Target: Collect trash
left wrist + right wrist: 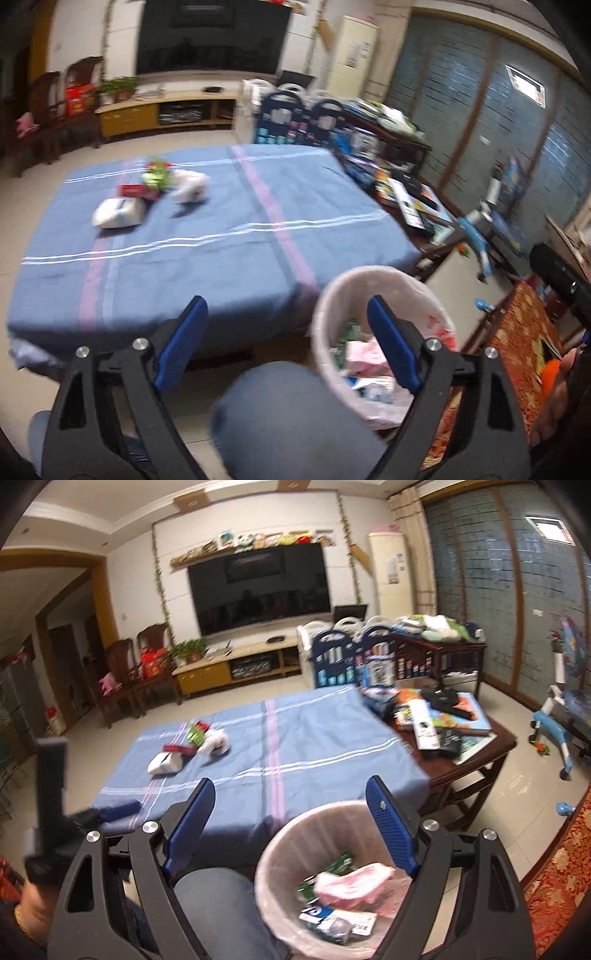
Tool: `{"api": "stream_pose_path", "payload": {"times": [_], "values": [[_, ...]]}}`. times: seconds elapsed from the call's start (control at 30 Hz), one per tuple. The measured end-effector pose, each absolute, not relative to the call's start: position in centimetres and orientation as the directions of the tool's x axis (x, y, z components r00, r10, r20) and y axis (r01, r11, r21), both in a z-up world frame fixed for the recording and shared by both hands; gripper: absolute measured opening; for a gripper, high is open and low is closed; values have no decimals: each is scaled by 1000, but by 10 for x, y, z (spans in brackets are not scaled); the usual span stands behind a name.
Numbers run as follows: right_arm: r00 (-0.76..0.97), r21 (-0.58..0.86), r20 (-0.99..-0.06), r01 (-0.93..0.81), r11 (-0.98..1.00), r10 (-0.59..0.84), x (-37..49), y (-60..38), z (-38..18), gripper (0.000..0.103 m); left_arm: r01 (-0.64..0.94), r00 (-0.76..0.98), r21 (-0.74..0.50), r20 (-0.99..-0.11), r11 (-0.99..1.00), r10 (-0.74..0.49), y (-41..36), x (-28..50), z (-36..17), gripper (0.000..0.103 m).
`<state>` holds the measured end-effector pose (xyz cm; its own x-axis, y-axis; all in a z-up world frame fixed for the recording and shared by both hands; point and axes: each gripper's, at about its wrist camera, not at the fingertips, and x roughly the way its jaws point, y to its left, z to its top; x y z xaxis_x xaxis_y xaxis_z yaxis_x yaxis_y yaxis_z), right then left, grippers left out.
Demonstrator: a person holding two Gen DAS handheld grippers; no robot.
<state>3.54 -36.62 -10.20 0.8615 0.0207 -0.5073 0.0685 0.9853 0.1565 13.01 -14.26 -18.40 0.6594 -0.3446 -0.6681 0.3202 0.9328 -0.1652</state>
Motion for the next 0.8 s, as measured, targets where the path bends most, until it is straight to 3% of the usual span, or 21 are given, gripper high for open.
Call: {"api": "stream_pose_path", "payload": {"times": [0.3,0.5,0.8], "values": [[816,162,-543,-130,978,198,69,-281,-118,82,37,756,-92,-649,995,-88,-19,113,-171,92],[793,166,-558,-182,969,244,80,-248,-123,82,-46,748,-113,-662,993,-41,25,112,-176,92],[778,155,-585,-167,974,227,90,-244,-133,82,-40,738,-117,-673,992,-50,30,122,-186,92]]}}
